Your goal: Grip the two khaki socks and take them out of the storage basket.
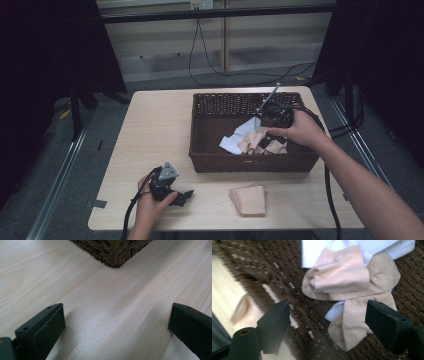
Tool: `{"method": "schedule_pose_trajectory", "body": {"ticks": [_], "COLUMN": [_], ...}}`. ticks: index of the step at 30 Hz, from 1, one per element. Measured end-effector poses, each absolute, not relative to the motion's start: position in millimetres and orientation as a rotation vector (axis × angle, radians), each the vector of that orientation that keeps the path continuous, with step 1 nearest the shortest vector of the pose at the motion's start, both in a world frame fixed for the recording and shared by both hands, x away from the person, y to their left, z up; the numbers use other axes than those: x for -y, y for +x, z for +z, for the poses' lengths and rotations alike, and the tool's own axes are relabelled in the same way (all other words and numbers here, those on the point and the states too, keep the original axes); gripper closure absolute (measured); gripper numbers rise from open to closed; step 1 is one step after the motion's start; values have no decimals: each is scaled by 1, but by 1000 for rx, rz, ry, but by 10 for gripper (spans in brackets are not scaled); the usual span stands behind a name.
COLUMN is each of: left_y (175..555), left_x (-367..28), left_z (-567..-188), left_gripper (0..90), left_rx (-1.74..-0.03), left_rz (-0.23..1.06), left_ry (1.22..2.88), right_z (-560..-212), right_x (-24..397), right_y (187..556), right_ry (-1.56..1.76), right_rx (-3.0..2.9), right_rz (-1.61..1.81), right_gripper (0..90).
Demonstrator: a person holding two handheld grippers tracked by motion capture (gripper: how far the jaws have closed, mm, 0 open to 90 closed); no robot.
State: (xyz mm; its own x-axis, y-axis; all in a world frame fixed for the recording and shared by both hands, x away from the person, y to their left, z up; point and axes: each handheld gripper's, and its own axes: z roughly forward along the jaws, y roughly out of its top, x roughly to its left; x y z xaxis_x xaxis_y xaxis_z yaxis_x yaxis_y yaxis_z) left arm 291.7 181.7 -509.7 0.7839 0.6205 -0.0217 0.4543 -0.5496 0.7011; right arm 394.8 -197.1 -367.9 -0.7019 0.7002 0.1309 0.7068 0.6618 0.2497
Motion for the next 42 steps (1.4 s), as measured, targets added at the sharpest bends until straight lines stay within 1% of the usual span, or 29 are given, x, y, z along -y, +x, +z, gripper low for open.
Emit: {"method": "schedule_pose_trajectory", "body": {"ticks": [6,14,21,30,34,36,39,40,41,42], "left_y": [292,292,291,291,292,291,292,291,291,292], "left_x": [-182,-182,-182,-182,-182,-182,-182,-181,-182,-182], "left_z": [-510,-510,-510,-510,-510,-510,-510,-510,-510,-510], "left_gripper": [5,5,5,5,5,5,5,5,5,5], "left_rx": [-793,-796,-797,-797,-796,-797,-794,-797,-797,-797], "left_rz": [296,293,293,292,293,293,297,292,292,292], "left_ry": [2248,2246,2246,2246,2247,2246,2249,2246,2246,2246], "right_z": [-383,-400,-415,-425,-429,-431,-433,-432,-432,-432], "right_x": [197,190,186,180,178,176,174,173,174,174], "right_y": [401,409,415,421,423,423,424,423,423,424], "right_ry": [-1251,-1257,-1257,-1257,-1239,-1244,-1231,-1242,-1219,-1190], "right_rx": [2849,2848,2846,2840,2865,2852,2863,2865,2865,2855], "right_rz": [-425,-420,-420,-420,-403,-404,-385,-383,-399,-405], "right_gripper": [143,131,103,104,118,135,267,335,449,516]}}
